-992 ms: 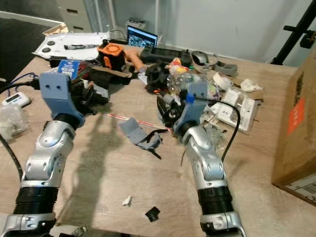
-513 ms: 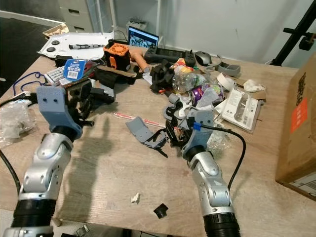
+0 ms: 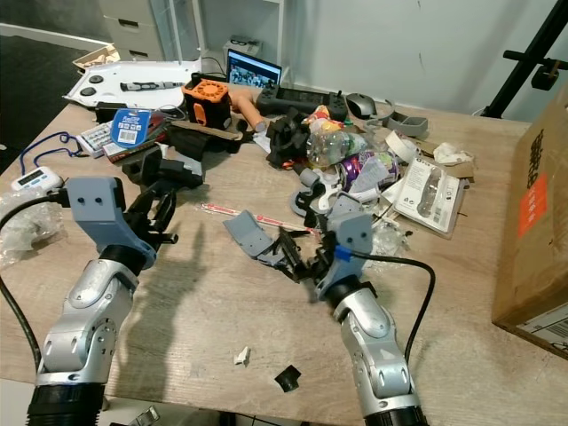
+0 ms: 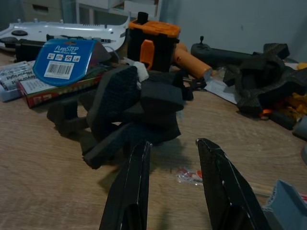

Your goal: Picking trash to rubbish bin

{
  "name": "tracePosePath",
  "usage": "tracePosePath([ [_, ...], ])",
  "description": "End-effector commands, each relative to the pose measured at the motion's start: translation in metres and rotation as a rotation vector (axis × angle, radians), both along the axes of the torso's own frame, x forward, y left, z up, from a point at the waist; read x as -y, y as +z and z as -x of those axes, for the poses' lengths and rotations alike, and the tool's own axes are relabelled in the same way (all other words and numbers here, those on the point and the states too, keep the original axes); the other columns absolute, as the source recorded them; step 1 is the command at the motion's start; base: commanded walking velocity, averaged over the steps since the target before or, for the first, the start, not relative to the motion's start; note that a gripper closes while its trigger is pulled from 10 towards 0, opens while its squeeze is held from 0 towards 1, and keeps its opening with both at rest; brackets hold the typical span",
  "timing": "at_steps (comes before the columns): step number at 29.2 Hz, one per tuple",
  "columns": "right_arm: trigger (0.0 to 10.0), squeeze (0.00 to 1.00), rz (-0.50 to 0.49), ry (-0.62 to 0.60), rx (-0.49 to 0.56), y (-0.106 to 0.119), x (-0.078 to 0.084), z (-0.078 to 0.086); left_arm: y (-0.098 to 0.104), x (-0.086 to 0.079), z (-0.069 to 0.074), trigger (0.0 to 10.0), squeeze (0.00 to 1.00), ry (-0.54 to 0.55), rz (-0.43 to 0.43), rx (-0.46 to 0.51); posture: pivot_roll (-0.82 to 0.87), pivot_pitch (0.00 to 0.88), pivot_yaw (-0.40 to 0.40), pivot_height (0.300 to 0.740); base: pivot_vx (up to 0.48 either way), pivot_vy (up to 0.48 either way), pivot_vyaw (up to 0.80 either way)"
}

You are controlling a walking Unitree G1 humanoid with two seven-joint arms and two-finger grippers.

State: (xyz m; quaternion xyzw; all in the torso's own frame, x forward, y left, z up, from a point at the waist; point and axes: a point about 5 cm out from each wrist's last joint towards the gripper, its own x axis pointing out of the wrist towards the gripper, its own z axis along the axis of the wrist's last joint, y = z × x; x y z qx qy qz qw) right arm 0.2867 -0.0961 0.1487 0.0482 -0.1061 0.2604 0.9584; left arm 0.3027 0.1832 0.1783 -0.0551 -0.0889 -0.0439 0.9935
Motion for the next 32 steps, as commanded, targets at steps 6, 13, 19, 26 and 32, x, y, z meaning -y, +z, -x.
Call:
tracePosePath([
  [6,10.0,1.0,0.152,0.049,-0.03,-0.011,-0.007,-0.001,-0.002,0.001,0.007,10.0,0.0,-0.061,-0.169,0.026,0.04,0.173,-0.038,0.74,0.0,0.0,0.0],
  [13,10.0,0.0,0.174,0.095,-0.128,-0.016,-0.01,-0.001,0.001,-0.001,0.018,10.0,0.0,-0.333,-0.212,0.033,0.03,0.174,-0.06,0.74,0.0,0.0,0.0],
  [19,10.0,0.0,0.218,0.094,-0.134,-0.021,-0.008,-0.002,-0.005,0.007,0.028,10.0,0.0,-0.489,-0.23,-0.009,0.04,0.193,-0.058,0.74,0.0,0.0,0.0],
  [26,10.0,0.0,0.247,0.088,-0.156,-0.024,-0.006,-0.009,-0.016,0.022,0.027,10.0,0.0,-0.506,-0.264,-0.031,0.03,0.198,-0.053,0.74,0.0,0.0,0.0],
  [32,6.9,0.0,0.302,0.192,-0.242,-0.035,-0.01,-0.007,-0.017,0.029,0.023,10.0,0.0,-0.486,-0.302,-0.015,0.03,0.218,-0.06,0.74,0.0,0.0,0.0],
])
